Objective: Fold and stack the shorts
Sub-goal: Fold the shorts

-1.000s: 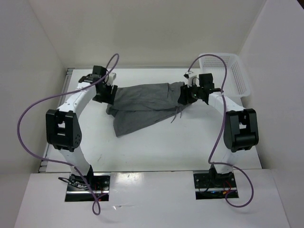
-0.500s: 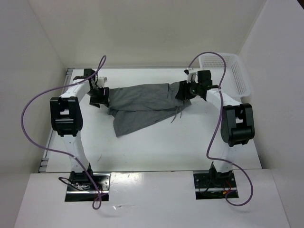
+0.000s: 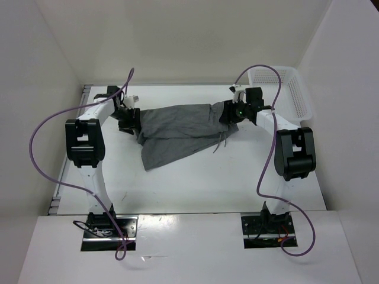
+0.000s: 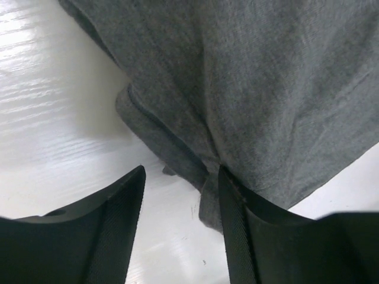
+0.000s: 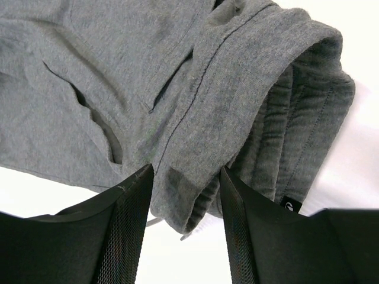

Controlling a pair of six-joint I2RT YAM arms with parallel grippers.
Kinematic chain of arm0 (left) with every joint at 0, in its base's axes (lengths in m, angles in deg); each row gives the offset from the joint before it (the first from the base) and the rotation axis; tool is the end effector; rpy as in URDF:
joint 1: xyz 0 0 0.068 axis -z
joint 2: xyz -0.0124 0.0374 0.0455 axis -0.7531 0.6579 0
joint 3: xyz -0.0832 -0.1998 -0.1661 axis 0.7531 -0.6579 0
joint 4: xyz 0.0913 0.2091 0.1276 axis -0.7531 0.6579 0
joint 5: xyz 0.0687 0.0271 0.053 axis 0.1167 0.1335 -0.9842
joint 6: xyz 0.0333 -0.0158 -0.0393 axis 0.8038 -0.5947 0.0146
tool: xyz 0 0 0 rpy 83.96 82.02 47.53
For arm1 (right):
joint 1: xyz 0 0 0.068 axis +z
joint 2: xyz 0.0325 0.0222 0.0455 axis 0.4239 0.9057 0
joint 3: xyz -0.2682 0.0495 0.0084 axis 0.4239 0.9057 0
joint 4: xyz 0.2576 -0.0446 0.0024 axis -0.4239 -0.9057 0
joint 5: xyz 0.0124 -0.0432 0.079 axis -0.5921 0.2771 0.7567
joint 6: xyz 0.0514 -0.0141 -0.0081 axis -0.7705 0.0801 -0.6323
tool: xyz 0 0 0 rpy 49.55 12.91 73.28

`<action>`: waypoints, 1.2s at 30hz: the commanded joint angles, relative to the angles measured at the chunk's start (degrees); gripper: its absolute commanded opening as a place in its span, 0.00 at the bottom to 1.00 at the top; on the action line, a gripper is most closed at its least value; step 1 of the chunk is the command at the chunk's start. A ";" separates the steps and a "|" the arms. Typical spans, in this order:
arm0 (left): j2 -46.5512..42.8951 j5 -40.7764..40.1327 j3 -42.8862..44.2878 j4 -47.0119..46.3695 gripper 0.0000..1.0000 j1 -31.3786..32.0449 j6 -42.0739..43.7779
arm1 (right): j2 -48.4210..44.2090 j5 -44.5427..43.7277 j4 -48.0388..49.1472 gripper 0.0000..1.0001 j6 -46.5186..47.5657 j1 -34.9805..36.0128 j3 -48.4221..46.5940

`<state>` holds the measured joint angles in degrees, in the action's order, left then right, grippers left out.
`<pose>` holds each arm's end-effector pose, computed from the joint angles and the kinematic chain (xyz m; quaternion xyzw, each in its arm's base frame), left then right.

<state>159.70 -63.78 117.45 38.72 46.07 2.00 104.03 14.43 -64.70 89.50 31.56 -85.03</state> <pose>0.4371 0.0083 0.1876 0.0055 0.9691 -0.1802 0.1682 0.4039 0.0633 0.2161 -0.1803 0.8744 0.2394 0.3816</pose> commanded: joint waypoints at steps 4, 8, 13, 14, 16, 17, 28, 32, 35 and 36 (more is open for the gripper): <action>2.25 5.74 2.03 2.31 0.49 1.03 0.25 | -0.46 -0.32 2.14 0.54 0.86 -0.33 -1.43; 2.25 6.37 1.50 2.32 0.38 3.13 0.25 | -0.46 -0.32 2.13 0.53 1.39 -0.33 -1.43; -0.29 3.56 0.36 2.84 0.35 6.73 0.25 | -0.46 -0.32 2.13 0.53 1.39 -0.33 -1.43; -0.29 2.33 -0.16 2.84 0.37 8.22 0.25 | -0.46 -0.32 2.13 0.53 1.39 -0.33 -1.43; -1.87 -1.27 -1.65 1.97 0.40 9.64 0.25 | -0.46 -0.32 2.13 0.53 1.39 -0.33 -0.91; -1.88 -2.85 -2.27 1.01 0.44 11.12 0.25 | -0.46 -0.32 2.13 0.53 1.39 -0.33 -0.91; -1.88 -12.72 -4.74 -1.38 0.54 14.30 0.25 | -0.46 -0.32 2.13 0.53 1.92 -0.33 -0.30; 0.40 -11.48 -4.74 -1.38 0.41 14.83 0.25 | -0.98 -0.32 2.13 0.51 1.92 -0.33 0.23; 1.55 -12.00 -3.69 -1.90 0.18 14.83 0.25 | -0.99 -0.32 2.13 0.43 1.92 -0.33 0.24; 1.55 -12.00 -3.68 -2.43 0.08 14.83 0.25 | -1.51 -0.32 2.13 0.38 1.92 -0.33 0.76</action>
<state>159.88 -75.19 113.56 37.85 60.80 1.89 104.03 14.28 -64.70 91.01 31.56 -84.92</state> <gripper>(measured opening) 0.141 0.409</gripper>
